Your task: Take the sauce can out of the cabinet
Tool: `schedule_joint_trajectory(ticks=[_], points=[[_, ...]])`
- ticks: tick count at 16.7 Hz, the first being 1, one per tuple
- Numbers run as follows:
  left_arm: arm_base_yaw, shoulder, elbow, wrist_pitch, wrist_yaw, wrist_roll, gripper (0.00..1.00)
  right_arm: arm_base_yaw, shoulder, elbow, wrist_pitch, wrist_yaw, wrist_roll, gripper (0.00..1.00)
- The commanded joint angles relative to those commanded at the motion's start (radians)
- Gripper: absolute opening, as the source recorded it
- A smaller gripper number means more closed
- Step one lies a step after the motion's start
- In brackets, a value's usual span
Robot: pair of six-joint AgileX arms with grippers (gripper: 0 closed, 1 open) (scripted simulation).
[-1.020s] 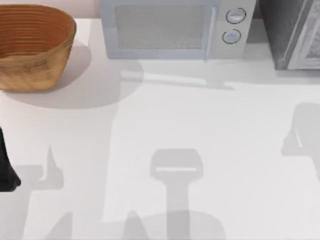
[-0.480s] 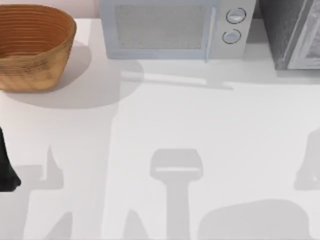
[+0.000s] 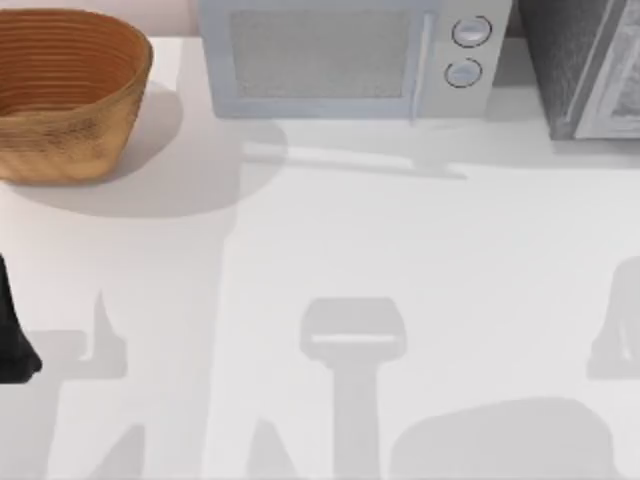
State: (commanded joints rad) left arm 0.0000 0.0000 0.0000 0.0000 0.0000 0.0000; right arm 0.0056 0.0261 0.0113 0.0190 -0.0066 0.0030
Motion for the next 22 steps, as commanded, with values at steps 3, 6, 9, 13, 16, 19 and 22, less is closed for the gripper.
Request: schedule_joint_trajectory(ticks=[3,6,9,13,16,19,22], points=[[0.000,0.000,0.000,0.000,0.000,0.000,1.00,0.015,0.109,0.045,0.083,-0.031,0.006,0.00],[0.000,0.000,0.000,0.000,0.000,0.000,1.00,0.037,0.298,0.100,0.188,-0.075,0.017,0.00],[0.000,0.000,0.000,0.000,0.000,0.000,1.00,0.058,0.495,0.158,0.299,-0.124,0.024,0.00],[0.000,0.000,0.000,0.000,0.000,0.000,1.00,0.077,0.724,0.219,0.425,-0.171,0.032,0.00],[0.000,0.000,0.000,0.000,0.000,0.000,1.00,0.085,0.895,0.259,0.514,-0.201,0.037,0.00],[0.000,0.000,0.000,0.000,0.000,0.000,1.00,0.098,1.048,0.307,0.610,-0.236,0.039,0.00],[0.000,0.000,0.000,0.000,0.000,0.000,1.00,0.119,1.191,0.357,0.706,-0.281,0.038,0.00]])
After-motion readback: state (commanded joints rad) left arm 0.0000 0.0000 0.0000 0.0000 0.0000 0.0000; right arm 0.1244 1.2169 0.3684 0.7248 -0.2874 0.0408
